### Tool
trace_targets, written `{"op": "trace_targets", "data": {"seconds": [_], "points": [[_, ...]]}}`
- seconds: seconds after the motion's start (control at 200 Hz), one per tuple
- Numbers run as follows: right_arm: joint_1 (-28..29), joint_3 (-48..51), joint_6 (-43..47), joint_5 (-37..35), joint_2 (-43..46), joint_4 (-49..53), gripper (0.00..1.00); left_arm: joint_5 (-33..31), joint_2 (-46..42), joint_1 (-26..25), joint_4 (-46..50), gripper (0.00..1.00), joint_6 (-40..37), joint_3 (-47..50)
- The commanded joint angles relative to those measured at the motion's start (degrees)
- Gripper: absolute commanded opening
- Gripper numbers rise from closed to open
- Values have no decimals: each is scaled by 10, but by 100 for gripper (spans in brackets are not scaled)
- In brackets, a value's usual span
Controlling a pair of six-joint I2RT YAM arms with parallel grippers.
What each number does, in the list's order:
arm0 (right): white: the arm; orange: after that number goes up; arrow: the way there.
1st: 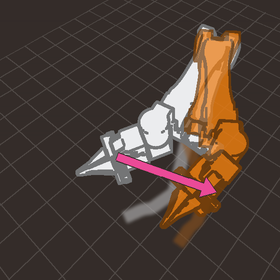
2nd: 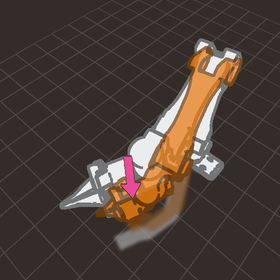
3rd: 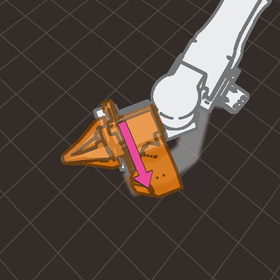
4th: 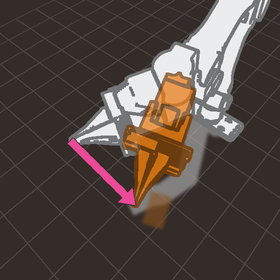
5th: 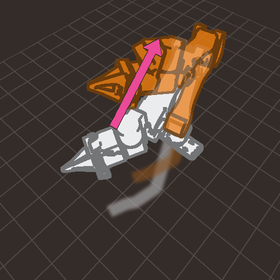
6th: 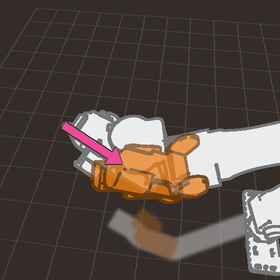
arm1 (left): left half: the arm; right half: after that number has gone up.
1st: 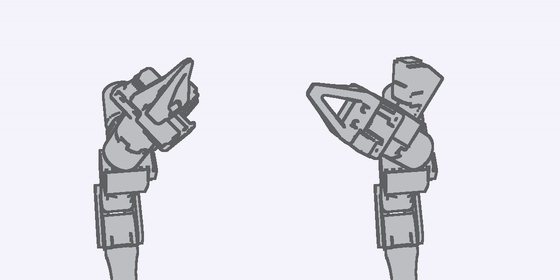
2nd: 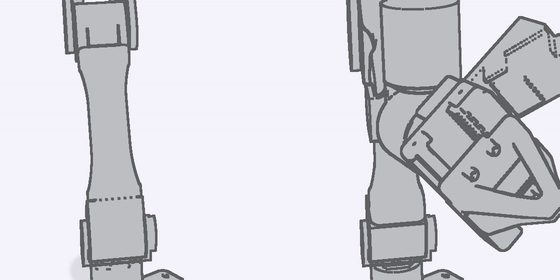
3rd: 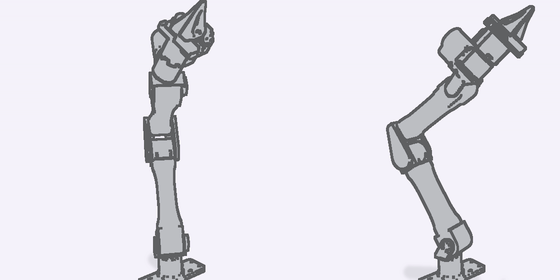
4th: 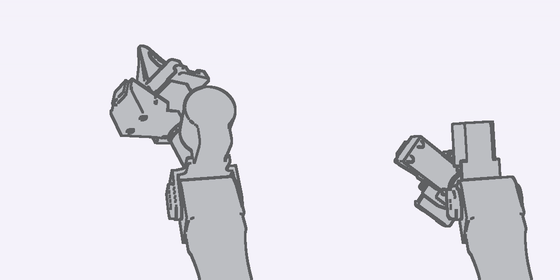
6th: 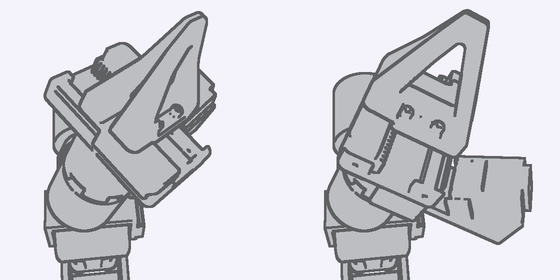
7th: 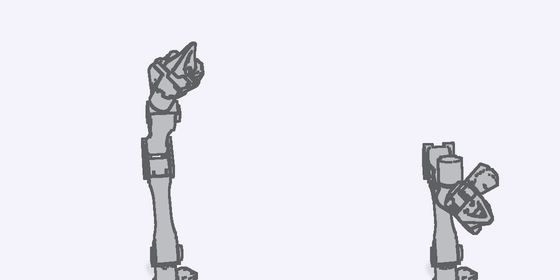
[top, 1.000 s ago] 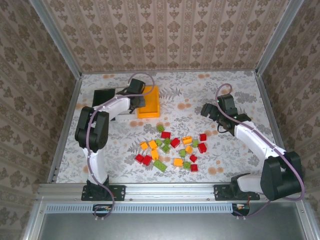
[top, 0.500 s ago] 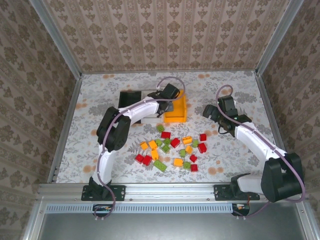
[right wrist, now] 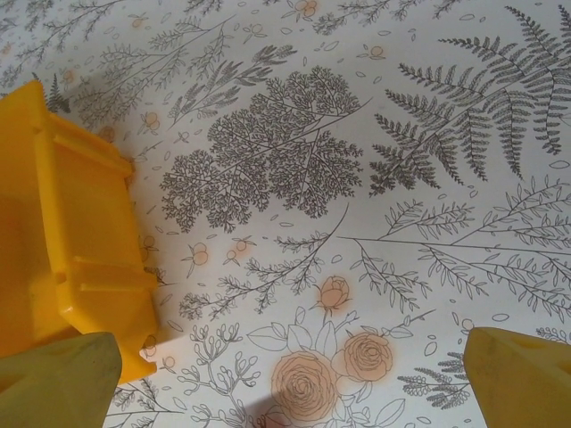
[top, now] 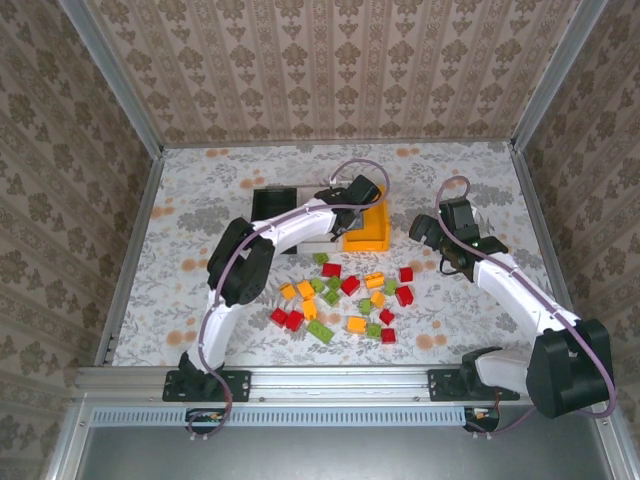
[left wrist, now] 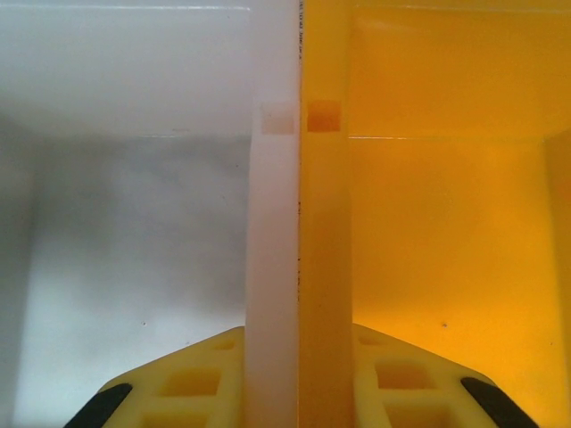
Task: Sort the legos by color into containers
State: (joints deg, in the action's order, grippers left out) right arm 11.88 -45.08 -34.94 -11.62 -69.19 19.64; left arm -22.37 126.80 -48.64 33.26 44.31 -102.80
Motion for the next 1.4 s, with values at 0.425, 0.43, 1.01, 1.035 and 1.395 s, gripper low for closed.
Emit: {"op": "trace_targets", "data": {"seconds": [0.425,0.43,1.01,1.035,1.395], "points": [[-8,8,-1,-6,32,23,100,16,19,-38,-15,37,32,-30],[-7,8,-1,-6,32,24,100,16,19,-38,-15,38,32,-30],[-5,-7,45,87,2,-2,99,-8,-267,-37,-172,100,-65,135],[-4,-15,50,92,-12,-3,98,-11,-292,-37,-181,100,-71,157],[26,-127,86,120,-199,-25,81,-44,-605,-33,-184,100,-114,420]]}}
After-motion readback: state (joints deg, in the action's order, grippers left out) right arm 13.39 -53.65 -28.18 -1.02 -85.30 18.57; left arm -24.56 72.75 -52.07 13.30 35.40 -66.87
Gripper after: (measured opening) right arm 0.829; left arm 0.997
